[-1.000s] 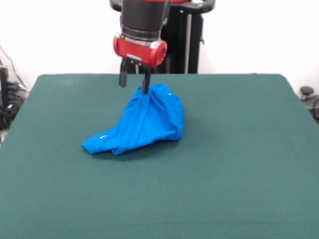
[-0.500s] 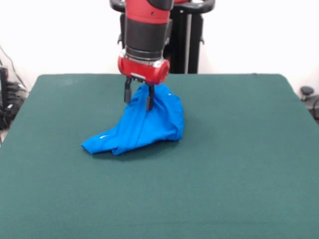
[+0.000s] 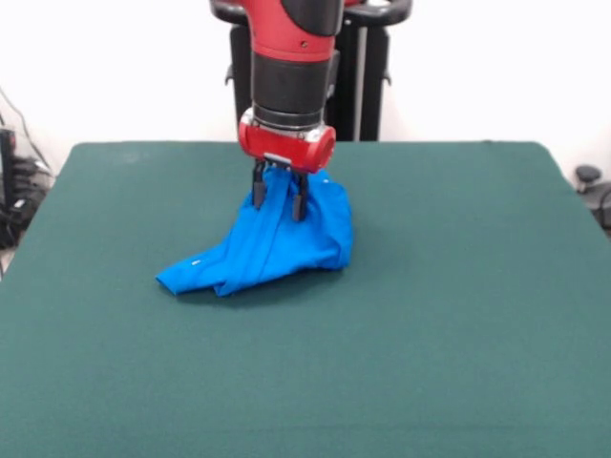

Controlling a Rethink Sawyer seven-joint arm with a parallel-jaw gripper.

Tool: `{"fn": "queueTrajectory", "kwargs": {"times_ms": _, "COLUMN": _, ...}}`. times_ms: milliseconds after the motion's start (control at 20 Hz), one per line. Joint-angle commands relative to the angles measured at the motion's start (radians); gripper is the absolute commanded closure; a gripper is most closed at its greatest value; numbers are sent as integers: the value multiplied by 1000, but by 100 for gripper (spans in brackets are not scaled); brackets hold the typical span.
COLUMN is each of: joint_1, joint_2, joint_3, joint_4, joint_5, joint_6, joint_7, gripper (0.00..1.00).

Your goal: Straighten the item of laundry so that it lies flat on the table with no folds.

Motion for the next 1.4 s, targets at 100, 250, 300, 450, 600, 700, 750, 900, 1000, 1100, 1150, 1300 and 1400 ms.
{"fn": "queueTrajectory", "kwargs": {"times_ms": 100, "joint_1": 38, "joint_2": 14, "joint_3": 89, "joint_4": -45, "joint_5": 12, "joint_6": -39, "joint_7": 174, "gripper": 0}}
{"fn": "queueTrajectory", "kwargs": {"times_ms": 250, "joint_1": 62, "joint_2": 18, "joint_3": 58, "joint_4": -66, "joint_5": 1, "joint_6": -26, "joint_7": 151, "gripper": 100}}
{"fn": "queueTrajectory", "kwargs": {"times_ms": 300, "joint_1": 67, "joint_2": 18, "joint_3": 53, "joint_4": -68, "joint_5": 2, "joint_6": -22, "joint_7": 151, "gripper": 100}}
{"fn": "queueTrajectory", "kwargs": {"times_ms": 450, "joint_1": 83, "joint_2": 14, "joint_3": 35, "joint_4": -77, "joint_5": 19, "joint_6": 21, "joint_7": 153, "gripper": 100}}
{"fn": "queueTrajectory", "kwargs": {"times_ms": 600, "joint_1": 91, "joint_2": 8, "joint_3": 23, "joint_4": -74, "joint_5": 31, "joint_6": 22, "joint_7": 167, "gripper": 100}}
{"fn": "queueTrajectory", "kwargs": {"times_ms": 700, "joint_1": 96, "joint_2": 2, "joint_3": 19, "joint_4": -71, "joint_5": 34, "joint_6": 23, "joint_7": 172, "gripper": 100}}
{"fn": "queueTrajectory", "kwargs": {"times_ms": 750, "joint_1": 100, "joint_2": 2, "joint_3": 16, "joint_4": -68, "joint_5": 35, "joint_6": 21, "joint_7": 175, "gripper": 100}}
{"fn": "queueTrajectory", "kwargs": {"times_ms": 900, "joint_1": 98, "joint_2": -11, "joint_3": 23, "joint_4": -61, "joint_5": 34, "joint_6": 20, "joint_7": 177, "gripper": 100}}
{"fn": "queueTrajectory", "kwargs": {"times_ms": 1000, "joint_1": 84, "joint_2": -44, "joint_3": 46, "joint_4": -47, "joint_5": 34, "joint_6": 43, "joint_7": 174, "gripper": 100}}
{"fn": "queueTrajectory", "kwargs": {"times_ms": 1100, "joint_1": 64, "joint_2": -79, "joint_3": 79, "joint_4": -28, "joint_5": 35, "joint_6": 61, "joint_7": 176, "gripper": 100}}
{"fn": "queueTrajectory", "kwargs": {"times_ms": 1150, "joint_1": 57, "joint_2": -94, "joint_3": 94, "joint_4": -19, "joint_5": 39, "joint_6": 68, "joint_7": 180, "gripper": 100}}
{"fn": "queueTrajectory", "kwargs": {"times_ms": 1300, "joint_1": 45, "joint_2": -118, "joint_3": 131, "joint_4": -4, "joint_5": 51, "joint_6": 75, "joint_7": 193, "gripper": 100}}
{"fn": "queueTrajectory", "kwargs": {"times_ms": 1400, "joint_1": 38, "joint_2": -128, "joint_3": 152, "joint_4": 4, "joint_5": 56, "joint_6": 71, "joint_7": 201, "gripper": 100}}
